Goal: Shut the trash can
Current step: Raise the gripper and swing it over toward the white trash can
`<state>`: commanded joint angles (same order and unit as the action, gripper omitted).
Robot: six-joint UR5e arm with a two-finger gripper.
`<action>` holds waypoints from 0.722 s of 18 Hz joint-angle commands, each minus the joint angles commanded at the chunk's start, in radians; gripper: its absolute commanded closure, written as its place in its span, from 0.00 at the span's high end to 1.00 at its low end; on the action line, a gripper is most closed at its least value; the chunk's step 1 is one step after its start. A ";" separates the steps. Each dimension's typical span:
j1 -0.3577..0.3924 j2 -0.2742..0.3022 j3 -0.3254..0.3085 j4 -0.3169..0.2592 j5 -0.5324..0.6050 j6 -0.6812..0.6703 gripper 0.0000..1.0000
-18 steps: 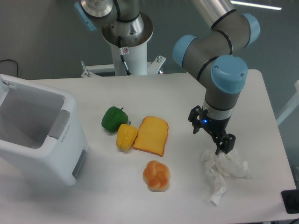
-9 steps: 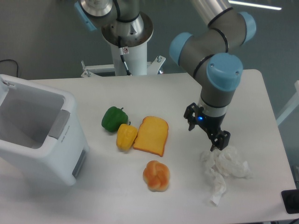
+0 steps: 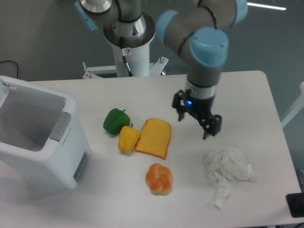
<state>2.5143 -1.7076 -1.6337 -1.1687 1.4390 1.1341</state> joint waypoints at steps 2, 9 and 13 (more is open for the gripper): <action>-0.050 0.051 0.000 -0.031 -0.014 -0.100 1.00; -0.207 0.207 -0.017 -0.147 -0.049 -0.312 1.00; -0.307 0.241 -0.020 -0.147 -0.072 -0.428 1.00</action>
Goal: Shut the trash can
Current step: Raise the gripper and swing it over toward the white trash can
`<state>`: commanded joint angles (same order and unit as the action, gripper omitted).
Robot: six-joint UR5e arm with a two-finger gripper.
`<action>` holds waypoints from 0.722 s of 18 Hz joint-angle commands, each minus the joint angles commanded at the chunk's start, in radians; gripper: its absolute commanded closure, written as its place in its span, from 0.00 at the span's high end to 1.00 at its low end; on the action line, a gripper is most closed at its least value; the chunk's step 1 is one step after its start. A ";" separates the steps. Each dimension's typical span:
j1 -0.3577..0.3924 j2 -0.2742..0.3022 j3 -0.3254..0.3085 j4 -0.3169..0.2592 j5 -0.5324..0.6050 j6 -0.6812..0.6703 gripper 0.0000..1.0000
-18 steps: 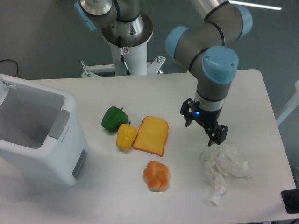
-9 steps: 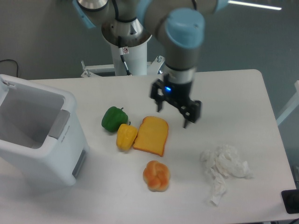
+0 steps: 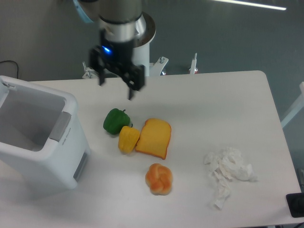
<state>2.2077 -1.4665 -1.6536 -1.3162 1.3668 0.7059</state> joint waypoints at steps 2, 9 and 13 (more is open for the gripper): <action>-0.057 0.003 0.000 0.006 -0.003 -0.063 1.00; -0.161 0.020 0.011 0.012 -0.060 -0.164 1.00; -0.219 0.012 0.020 0.067 -0.071 -0.252 1.00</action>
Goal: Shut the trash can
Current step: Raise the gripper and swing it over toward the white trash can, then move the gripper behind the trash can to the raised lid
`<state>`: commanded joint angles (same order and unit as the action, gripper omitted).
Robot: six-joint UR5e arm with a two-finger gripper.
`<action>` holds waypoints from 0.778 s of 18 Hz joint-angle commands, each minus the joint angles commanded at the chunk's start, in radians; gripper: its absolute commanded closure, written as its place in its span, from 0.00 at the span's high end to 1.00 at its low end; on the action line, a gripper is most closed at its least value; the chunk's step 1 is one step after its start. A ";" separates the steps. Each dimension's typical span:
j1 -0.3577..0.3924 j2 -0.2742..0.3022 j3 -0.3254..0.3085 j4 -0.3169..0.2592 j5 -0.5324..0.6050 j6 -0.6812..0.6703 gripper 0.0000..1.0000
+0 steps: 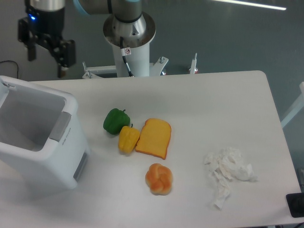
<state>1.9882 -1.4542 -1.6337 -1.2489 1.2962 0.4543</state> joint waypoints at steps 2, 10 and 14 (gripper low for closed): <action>-0.040 -0.012 0.015 0.025 0.000 -0.057 1.00; -0.141 -0.054 0.080 0.035 0.002 -0.138 1.00; -0.141 -0.063 0.089 0.069 0.006 -0.161 1.00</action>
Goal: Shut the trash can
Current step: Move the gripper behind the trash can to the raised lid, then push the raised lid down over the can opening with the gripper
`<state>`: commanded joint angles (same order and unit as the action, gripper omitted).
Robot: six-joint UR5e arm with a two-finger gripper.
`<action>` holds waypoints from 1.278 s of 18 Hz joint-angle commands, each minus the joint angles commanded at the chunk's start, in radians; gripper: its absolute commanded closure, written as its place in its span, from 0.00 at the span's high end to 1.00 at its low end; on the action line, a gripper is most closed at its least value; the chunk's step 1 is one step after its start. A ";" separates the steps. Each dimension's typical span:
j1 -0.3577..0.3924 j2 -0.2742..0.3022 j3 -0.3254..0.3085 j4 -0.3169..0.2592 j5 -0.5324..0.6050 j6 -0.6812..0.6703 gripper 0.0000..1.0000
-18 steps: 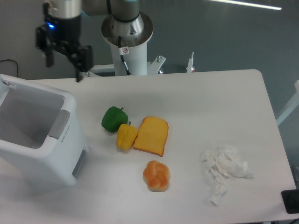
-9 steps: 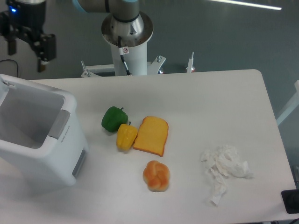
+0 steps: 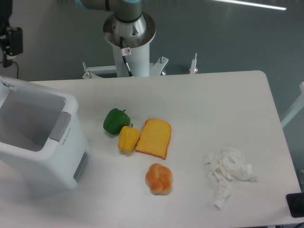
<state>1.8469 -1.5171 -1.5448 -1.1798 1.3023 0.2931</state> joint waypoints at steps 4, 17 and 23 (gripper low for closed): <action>0.005 -0.029 0.049 0.025 0.017 -0.049 1.00; 0.132 -0.035 0.087 0.045 0.043 -0.072 1.00; 0.187 -0.077 0.097 0.061 0.045 -0.068 1.00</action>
<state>2.0339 -1.5937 -1.4481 -1.1183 1.3468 0.2255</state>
